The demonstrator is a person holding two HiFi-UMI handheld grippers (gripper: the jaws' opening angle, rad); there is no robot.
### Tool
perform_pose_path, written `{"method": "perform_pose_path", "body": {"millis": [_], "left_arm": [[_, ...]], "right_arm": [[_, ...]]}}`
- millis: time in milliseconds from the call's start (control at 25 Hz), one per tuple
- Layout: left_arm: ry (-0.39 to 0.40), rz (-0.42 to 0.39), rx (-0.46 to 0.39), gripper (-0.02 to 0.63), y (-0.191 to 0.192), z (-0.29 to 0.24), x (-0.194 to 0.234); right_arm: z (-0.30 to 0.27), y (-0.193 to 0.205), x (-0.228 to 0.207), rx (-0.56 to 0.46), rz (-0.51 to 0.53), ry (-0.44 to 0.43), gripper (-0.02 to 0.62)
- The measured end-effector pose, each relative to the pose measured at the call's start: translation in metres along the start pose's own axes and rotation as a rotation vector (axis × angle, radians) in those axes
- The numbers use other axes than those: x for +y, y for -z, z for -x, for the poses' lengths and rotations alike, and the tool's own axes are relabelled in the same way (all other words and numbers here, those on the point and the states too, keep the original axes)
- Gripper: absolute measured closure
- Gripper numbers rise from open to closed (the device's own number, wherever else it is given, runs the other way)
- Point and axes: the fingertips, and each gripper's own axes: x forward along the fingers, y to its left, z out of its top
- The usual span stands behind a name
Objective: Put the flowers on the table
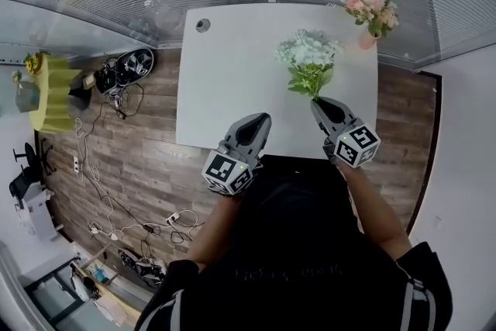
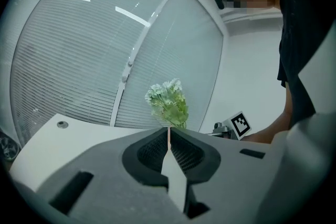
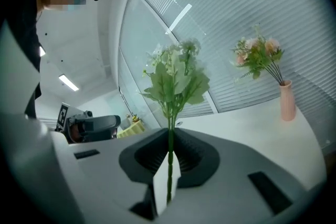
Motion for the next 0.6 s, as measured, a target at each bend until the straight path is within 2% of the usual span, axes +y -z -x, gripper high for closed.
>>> {"method": "perform_pose_path", "body": {"millis": [240,360,600], "left_arm": [[-0.016,-0.021,0.085,0.580,0.036,-0.015,0.019],[-0.010,0.005,0.136,0.580,0.061,-0.015,0.020],[0.007,0.059,0.179,0.580,0.088,-0.019,0.019]], "right_arm": [[-0.018,0.043,-0.029,0.117,0.019,0.061,0.551],[-0.021,0.068,-0.037,0.176,0.008,0.083,0.551],[-0.024,0.103,-0.050,0.257,-0.021,0.118,0.551]]}}
